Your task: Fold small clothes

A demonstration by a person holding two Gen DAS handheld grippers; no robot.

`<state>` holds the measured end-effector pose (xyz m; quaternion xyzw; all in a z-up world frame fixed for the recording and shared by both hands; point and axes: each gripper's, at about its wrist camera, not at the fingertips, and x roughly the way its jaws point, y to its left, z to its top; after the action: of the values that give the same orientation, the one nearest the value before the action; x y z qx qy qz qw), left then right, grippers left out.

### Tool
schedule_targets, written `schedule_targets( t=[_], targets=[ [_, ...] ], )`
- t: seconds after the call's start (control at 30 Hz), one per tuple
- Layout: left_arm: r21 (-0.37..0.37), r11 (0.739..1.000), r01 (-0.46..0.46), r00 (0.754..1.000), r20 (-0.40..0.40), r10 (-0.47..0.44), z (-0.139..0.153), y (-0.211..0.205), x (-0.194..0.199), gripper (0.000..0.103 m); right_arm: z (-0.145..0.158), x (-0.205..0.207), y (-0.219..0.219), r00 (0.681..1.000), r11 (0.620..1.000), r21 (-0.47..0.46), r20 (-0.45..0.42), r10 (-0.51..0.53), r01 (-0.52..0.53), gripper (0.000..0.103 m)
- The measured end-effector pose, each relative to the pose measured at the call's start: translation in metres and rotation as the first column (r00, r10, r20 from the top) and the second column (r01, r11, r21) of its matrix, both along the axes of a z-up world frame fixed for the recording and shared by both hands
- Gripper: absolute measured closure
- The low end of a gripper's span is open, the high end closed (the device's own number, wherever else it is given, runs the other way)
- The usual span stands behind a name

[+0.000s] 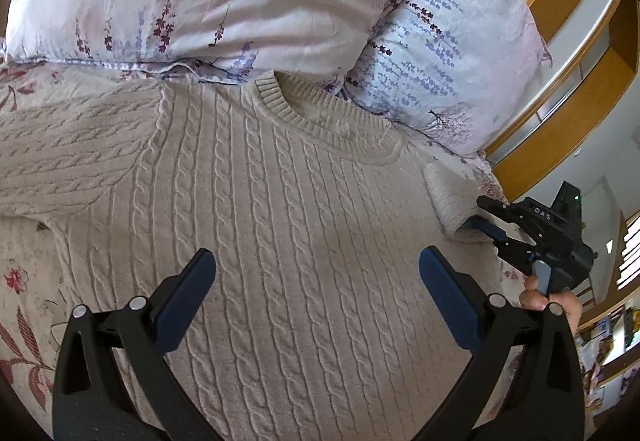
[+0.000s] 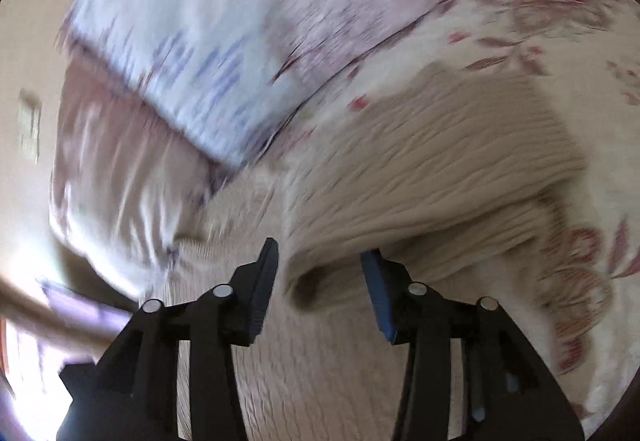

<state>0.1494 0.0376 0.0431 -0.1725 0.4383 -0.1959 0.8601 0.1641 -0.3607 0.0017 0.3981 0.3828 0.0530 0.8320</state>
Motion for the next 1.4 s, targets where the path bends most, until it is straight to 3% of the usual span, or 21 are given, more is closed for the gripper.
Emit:
schedule_targets(
  t=[0.03, 0.1, 0.17, 0.2, 0.3, 0.37, 0.43, 0.5, 0.6, 0.63, 0.7, 0.77, 0.9, 1.0, 1.1, 1.2, 1.23, 1.27, 1.3, 1.4],
  targets=[
    [-0.007, 1.000, 0.000, 1.000, -0.005, 0.000, -0.001, 0.001, 0.000, 0.002, -0.001, 0.001, -0.006, 0.999, 0.999, -0.002, -0.007, -0.034, 0.034, 0.062],
    [-0.020, 1.000, -0.005, 1.000, -0.015, 0.005, -0.002, 0.005, 0.000, 0.002, -0.002, 0.000, -0.016, 0.993, 0.993, -0.049, -0.038, -0.108, 0.106, 0.082],
    [-0.022, 1.000, -0.013, 1.000, -0.017, 0.012, -0.002, 0.009, -0.001, 0.002, 0.005, -0.001, -0.016, 0.987, 0.983, -0.111, -0.039, -0.154, 0.148, 0.087],
    [-0.022, 1.000, -0.017, 1.000, -0.016, 0.016, -0.002, 0.011, -0.002, 0.002, 0.014, 0.000, -0.009, 0.983, 0.965, -0.197, -0.026, -0.182, 0.174, 0.089],
    [-0.031, 0.999, -0.034, 0.999, -0.010, 0.034, -0.001, 0.020, -0.003, 0.002, 0.042, 0.005, 0.021, 0.983, 0.911, -0.369, 0.071, -0.170, 0.184, 0.093],
    [-0.047, 0.998, -0.047, 0.999, -0.007, 0.046, 0.000, 0.025, -0.002, 0.003, 0.066, 0.010, 0.060, 0.985, 0.885, -0.449, 0.164, -0.050, 0.120, 0.093],
    [-0.073, 0.996, -0.057, 0.998, -0.012, 0.056, -0.001, 0.029, -0.002, 0.004, 0.075, 0.018, 0.093, 0.973, 0.876, -0.481, 0.189, 0.128, -0.022, 0.093],
    [-0.101, 0.992, -0.070, 0.997, -0.029, 0.067, -0.003, 0.032, 0.000, 0.006, 0.067, 0.027, 0.144, 0.919, 0.818, -0.501, 0.105, 0.381, -0.282, 0.093],
    [-0.135, 0.988, -0.074, 0.996, -0.061, 0.066, -0.009, 0.033, 0.004, 0.011, 0.038, 0.027, 0.188, 0.846, 0.723, -0.500, -0.038, 0.532, -0.477, 0.084],
    [-0.145, 0.987, -0.072, 0.996, -0.071, 0.062, -0.010, 0.033, 0.004, 0.014, 0.029, 0.025, 0.193, 0.830, 0.713, -0.480, -0.059, 0.555, -0.511, 0.083],
    [-0.163, 0.984, -0.069, 0.994, -0.093, 0.054, -0.015, 0.031, 0.008, 0.017, 0.017, 0.017, 0.188, 0.818, 0.728, -0.412, -0.082, 0.569, -0.548, 0.070],
    [-0.178, 0.982, -0.069, 0.992, -0.120, 0.048, -0.019, 0.027, 0.014, 0.021, 0.011, 0.012, 0.169, 0.838, 0.780, -0.325, -0.082, 0.539, -0.534, 0.065],
    [-0.250, 0.965, -0.076, 0.984, -0.173, 0.033, -0.028, 0.020, 0.030, 0.034, 0.007, 0.002, 0.099, 0.923, 0.922, -0.063, -0.061, 0.380, -0.383, 0.065],
    [-0.272, 0.957, -0.098, 0.977, -0.207, 0.041, -0.034, 0.014, 0.047, 0.045, 0.003, -0.009, 0.038, 0.980, 0.980, 0.059, -0.053, 0.194, -0.191, 0.065],
    [-0.287, 0.950, -0.125, 0.968, -0.246, 0.053, -0.042, 0.009, 0.065, 0.059, -0.006, -0.020, -0.014, 0.998, 0.995, 0.102, -0.064, 0.006, 0.000, 0.065],
    [-0.287, 0.946, -0.151, 0.960, -0.271, 0.071, -0.049, 0.004, 0.079, 0.074, -0.015, -0.023, -0.041, 0.993, 0.986, 0.132, -0.078, -0.094, 0.104, 0.067],
    [-0.281, 0.946, -0.162, 0.958, -0.277, 0.081, -0.051, 0.003, 0.082, 0.081, -0.017, -0.023, -0.047, 0.991, 0.982, 0.144, -0.075, -0.109, 0.119, 0.069],
    [-0.273, 0.946, -0.176, 0.954, -0.283, 0.096, -0.054, 0.002, 0.087, 0.084, -0.018, -0.019, -0.049, 0.990, 0.981, 0.147, -0.076, -0.119, 0.129, 0.077],
    [-0.270, 0.947, -0.177, 0.955, -0.280, 0.098, -0.055, 0.001, 0.090, 0.094, -0.018, -0.016, -0.050, 0.989, 0.981, 0.134, -0.074, -0.129, 0.138, 0.090],
    [-0.255, 0.954, -0.159, 0.966, -0.241, 0.097, -0.049, 0.001, 0.094, 0.097, -0.004, -0.019, -0.040, 0.992, 0.985, 0.118, 0.006, -0.124, 0.122, 0.094]
  ],
)
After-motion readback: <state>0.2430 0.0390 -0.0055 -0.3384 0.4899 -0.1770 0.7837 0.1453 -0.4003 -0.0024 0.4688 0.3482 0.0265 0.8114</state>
